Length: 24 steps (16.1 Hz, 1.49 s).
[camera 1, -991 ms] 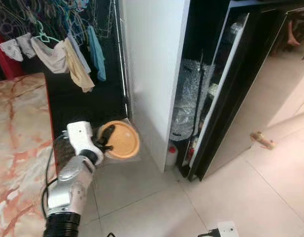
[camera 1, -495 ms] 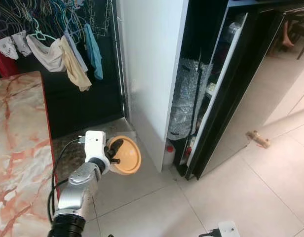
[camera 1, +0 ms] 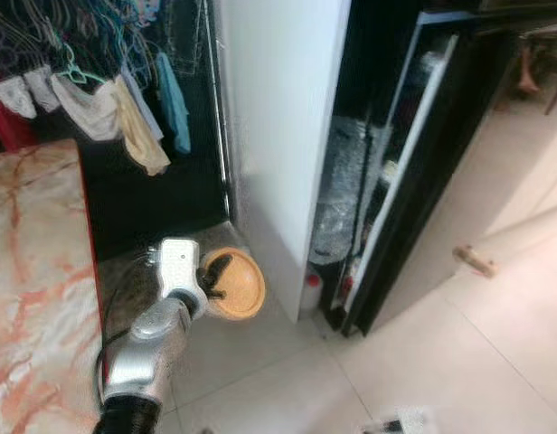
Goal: Restocking fridge
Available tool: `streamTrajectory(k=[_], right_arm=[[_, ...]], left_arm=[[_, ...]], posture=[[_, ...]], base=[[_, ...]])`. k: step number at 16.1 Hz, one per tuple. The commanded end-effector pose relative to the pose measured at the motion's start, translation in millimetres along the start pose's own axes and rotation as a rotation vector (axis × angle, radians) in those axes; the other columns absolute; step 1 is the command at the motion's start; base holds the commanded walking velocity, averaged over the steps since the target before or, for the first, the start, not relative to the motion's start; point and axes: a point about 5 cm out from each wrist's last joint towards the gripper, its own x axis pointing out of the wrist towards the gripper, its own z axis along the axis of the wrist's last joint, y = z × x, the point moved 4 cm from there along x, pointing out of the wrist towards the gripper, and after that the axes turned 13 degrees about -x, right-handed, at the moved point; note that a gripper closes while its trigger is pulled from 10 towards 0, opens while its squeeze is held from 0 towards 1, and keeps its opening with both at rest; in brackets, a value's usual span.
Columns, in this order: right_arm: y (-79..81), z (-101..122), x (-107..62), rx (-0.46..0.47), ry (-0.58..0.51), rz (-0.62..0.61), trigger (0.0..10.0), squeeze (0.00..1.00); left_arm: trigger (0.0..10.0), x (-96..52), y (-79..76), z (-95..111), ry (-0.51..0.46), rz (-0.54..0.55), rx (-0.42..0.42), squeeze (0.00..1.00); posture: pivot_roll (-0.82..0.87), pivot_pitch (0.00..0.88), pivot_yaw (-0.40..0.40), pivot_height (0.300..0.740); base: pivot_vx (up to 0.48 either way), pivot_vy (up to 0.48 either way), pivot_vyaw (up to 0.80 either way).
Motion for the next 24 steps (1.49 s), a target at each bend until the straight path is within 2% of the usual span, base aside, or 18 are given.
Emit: streamTrajectory(k=[1, 6, 9, 10, 12, 13, 14, 15, 16, 17, 19, 22, 24], right_arm=[[-3.7, -8.6, -1.1, -0.01, 0.028, -0.006, 10.0, 0.0], [-3.4, -6.8, -1.1, -0.007, 0.013, -0.009, 10.0, 0.0], [-2.8, -6.2, -1.1, -0.003, 0.008, -0.008, 10.0, 0.0], [-2.4, -5.9, -1.1, -0.005, 0.008, -0.006, 10.0, 0.0], [-1.6, -5.5, -1.0, -0.005, 0.006, -0.004, 10.0, 0.0], [-1.0, -4.9, -0.9, -0.006, 0.004, -0.003, 10.0, 0.0], [-0.7, -4.6, -0.9, -0.005, 0.002, -0.003, 10.0, 0.0], [-0.6, -3.9, -0.9, 0.001, -0.003, -0.005, 10.0, 0.0], [-0.4, -3.5, -0.9, 0.004, -0.004, -0.005, 10.0, 0.0], [-0.2, -2.5, -0.7, 0.009, -0.006, -0.007, 10.0, 0.0], [0.0, -1.7, -0.5, 0.016, -0.006, -0.008, 10.0, 0.0], [0.9, -2.0, -0.4, 0.037, -0.001, -0.014, 10.0, 0.0], [1.4, -1.5, -0.3, 0.044, 0.0, -0.019, 10.0, 0.0]], left_arm=[[10.0, 3.4, -13.5, 2.1, -0.007, -0.04, 0.009, 0.0], [10.0, 4.0, -16.1, -2.1, 0.015, -0.055, 0.021, 0.0], [10.0, 5.0, -12.6, -4.0, 0.027, -0.041, 0.035, 0.0], [10.0, 6.5, -5.5, -6.4, 0.035, -0.01, 0.023, 0.0], [10.0, 8.6, 18.5, -10.3, 0.035, 0.098, -0.012, 0.0], [10.0, 7.8, 35.5, -11.7, 0.031, 0.177, -0.034, 0.0], [10.0, 6.5, 45.3, -12.7, 0.031, 0.219, -0.044, 0.0], [10.0, 1.3, 67.6, -17.2, 0.045, 0.308, -0.035, 0.0], [10.0, -1.8, 77.8, -21.7, 0.064, 0.343, -0.022, 0.0], [10.0, -14.4, 102.2, -44.9, 0.16, 0.429, 0.001, 0.0], [10.0, -34.2, 122.7, -76.8, 0.279, 0.518, 0.016, 0.0], [10.0, -51.5, 129.2, -105.6, 0.371, 0.574, -0.003, 0.0], [10.0, -57.7, 130.9, -114.7, 0.389, 0.607, -0.056, 0.0]], posture=[[-0.07, 0.0, -0.03, 0.74], [-0.07, 0.0, -0.028, 0.74], [-0.06, 0.0, -0.028, 0.74], [-0.06, 0.0, -0.028, 0.74], [-0.06, 0.0, -0.028, 0.74], [-0.06, 0.0, -0.026, 0.74], [-0.06, 0.0, -0.025, 0.74], [-0.06, 0.0, -0.024, 0.74], [-0.06, 0.0, -0.02, 0.74], [-0.06, 0.0, -0.013, 0.74], [-0.07, 0.0, -0.011, 0.74], [-0.08, 0.0, 0.003, 0.74], [-0.08, 0.0, 0.003, 0.74]], base=[[0.368, 0.0, -0.79], [0.372, 0.0, -0.16], [0.208, 0.0, 0.0], [0.0, 0.0, 0.0], [0.0, 0.0, 0.0], [0.0, 0.0, 0.0], [0.0, 0.0, 0.0], [0.0, 0.0, 0.0], [0.0, 0.0, 0.0], [0.0, 0.0, 0.0], [0.0, 0.0, 0.0], [0.0, 0.0, 0.0], [0.0, 0.0, 0.0]])
